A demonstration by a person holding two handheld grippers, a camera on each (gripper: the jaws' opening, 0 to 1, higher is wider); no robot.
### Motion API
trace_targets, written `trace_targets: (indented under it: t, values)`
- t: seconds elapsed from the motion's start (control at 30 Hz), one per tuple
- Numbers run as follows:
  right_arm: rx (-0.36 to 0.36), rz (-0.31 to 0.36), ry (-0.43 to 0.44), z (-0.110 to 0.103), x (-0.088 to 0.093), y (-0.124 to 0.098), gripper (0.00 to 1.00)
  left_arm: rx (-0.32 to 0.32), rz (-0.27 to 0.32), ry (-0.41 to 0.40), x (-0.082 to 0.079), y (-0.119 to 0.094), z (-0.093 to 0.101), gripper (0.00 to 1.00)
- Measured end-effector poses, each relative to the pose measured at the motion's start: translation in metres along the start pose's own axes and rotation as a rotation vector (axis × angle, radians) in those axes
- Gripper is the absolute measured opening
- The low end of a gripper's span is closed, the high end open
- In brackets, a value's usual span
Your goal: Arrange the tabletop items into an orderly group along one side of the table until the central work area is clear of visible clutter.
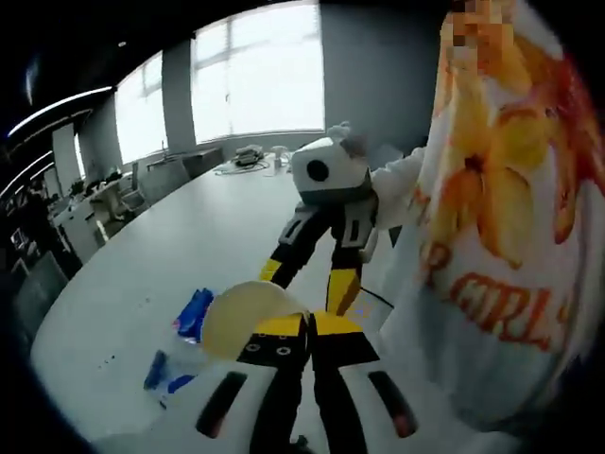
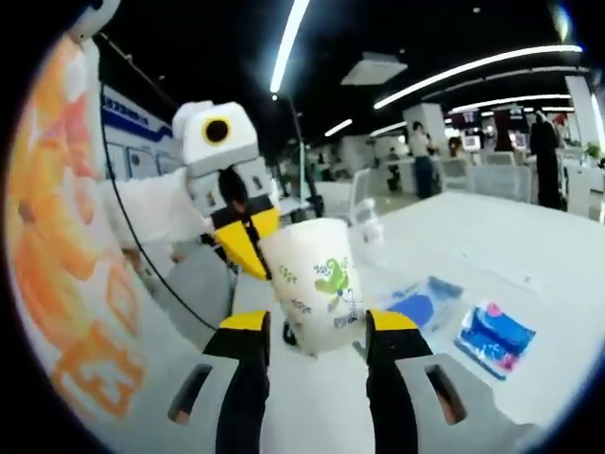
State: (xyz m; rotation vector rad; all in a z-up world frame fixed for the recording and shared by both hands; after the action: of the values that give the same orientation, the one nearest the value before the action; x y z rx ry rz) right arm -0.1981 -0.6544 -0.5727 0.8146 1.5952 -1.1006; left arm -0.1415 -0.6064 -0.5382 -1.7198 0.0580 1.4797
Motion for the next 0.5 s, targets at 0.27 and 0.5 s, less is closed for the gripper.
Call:
trace_targets:
  t: [0.27,0.5]
  values:
    - [0.014,-0.072,0.033,-0.004,0.026,-0.018,0.4,-0.154,-0.161,0.074,0.036,-0.028,-0.058,0.0]
    - [0.078,-0.047,0.117,0.004,0.033,-0.027,0.41,-0.202,-0.274,0.126,0.056,-0.046,-0.095,0.0]
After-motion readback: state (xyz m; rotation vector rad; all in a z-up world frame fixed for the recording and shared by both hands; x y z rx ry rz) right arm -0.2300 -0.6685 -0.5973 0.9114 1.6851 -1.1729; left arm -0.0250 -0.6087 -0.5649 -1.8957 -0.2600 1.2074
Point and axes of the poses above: the point that each gripper's makers call its tool centre point, and the gripper's own axes: y roughly forward along the fingers, z roughly to its right, x roughly out of its underside, the point moved 3 cm from there along -y, roughly backward along the fingers, and after that the axes turned 9 degrees about -y, right-handed, at the moved point
